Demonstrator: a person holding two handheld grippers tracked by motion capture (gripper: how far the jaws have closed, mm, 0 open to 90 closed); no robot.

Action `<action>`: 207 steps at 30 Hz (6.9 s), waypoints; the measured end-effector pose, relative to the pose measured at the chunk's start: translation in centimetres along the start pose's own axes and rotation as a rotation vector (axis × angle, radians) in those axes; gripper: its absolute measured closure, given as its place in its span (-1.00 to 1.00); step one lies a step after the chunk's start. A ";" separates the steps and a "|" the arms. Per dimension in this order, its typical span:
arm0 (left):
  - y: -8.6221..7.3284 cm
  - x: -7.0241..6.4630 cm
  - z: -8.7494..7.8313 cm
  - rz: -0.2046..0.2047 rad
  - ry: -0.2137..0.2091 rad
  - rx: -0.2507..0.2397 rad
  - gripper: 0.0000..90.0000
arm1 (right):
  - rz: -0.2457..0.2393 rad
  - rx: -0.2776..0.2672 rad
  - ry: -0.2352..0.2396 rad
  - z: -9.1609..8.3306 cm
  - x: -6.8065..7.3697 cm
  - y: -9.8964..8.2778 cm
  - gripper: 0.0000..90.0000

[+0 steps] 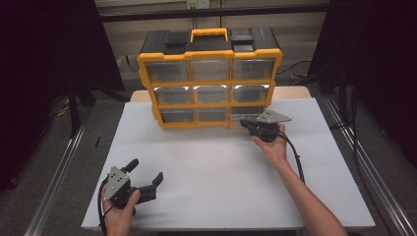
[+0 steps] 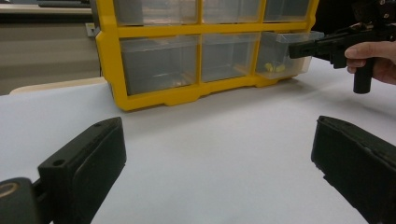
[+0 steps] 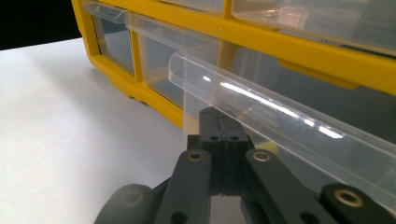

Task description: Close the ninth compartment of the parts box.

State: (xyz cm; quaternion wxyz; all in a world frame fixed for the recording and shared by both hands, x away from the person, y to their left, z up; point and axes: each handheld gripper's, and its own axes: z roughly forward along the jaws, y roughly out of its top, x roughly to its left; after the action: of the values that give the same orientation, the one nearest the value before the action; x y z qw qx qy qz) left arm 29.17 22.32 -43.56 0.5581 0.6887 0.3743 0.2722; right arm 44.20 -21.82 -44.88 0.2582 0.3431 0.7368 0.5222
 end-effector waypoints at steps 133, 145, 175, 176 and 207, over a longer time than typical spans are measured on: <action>-0.1 0.1 0.4 0.010 0.013 0.006 -0.93 | 0.127 0.013 -0.087 -2.8 -1.1 0.1 -0.98; -0.1 0.4 0.2 0.012 0.020 0.011 -0.93 | 0.109 -0.014 -0.077 -4.1 0.2 -0.1 -0.96; -0.1 0.5 0.0 -0.013 0.051 0.008 -0.91 | 0.115 -0.059 -0.175 -10.4 2.2 -1.8 -0.95; -0.1 0.5 0.0 -0.014 0.053 0.007 -0.91 | 0.116 -0.063 -0.176 -10.6 2.3 -1.8 -0.95; -0.1 0.0 -0.8 -0.007 0.063 0.001 -0.91 | 0.155 -0.092 -0.268 -17.1 2.9 -4.1 -0.95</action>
State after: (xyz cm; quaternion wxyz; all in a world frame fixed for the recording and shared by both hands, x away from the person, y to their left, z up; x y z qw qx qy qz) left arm 28.46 22.78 -43.45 0.5467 0.6787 0.3942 0.2918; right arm 28.74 -30.65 -43.33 0.3285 0.4531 0.6423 0.5236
